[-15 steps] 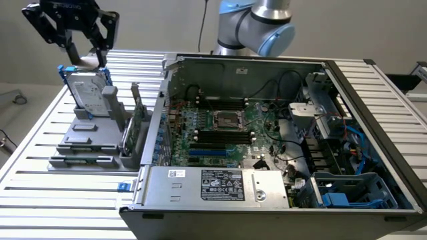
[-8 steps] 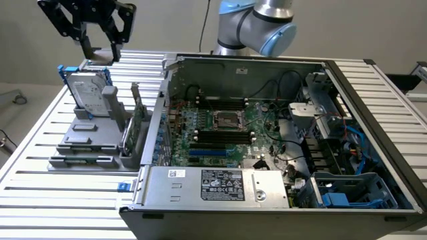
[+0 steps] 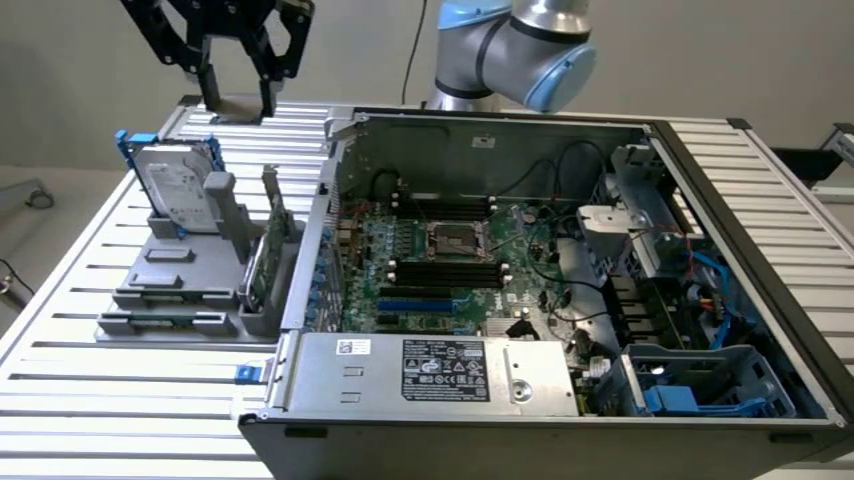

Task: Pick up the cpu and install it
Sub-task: 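Pick up the cpu and move it towards the insertion slot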

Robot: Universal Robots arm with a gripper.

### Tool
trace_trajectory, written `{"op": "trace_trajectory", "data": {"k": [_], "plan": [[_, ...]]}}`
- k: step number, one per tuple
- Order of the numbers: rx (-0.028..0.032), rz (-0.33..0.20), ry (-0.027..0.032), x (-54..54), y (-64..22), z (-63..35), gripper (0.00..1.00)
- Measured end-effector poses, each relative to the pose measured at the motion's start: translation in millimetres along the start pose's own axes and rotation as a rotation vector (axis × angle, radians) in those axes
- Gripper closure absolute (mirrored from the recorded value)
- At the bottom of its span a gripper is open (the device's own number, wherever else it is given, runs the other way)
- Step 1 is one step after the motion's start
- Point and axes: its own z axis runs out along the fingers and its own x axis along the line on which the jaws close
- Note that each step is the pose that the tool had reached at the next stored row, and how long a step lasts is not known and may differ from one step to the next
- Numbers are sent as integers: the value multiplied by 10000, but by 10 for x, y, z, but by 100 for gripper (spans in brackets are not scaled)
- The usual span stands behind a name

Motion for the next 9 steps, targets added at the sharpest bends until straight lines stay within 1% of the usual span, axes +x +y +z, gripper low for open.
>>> {"op": "trace_trajectory", "data": {"k": [4,9], "plan": [[-10,1,34,-181,-14,-29,46],[-15,1,53,-406,-31,-53,46]]}}
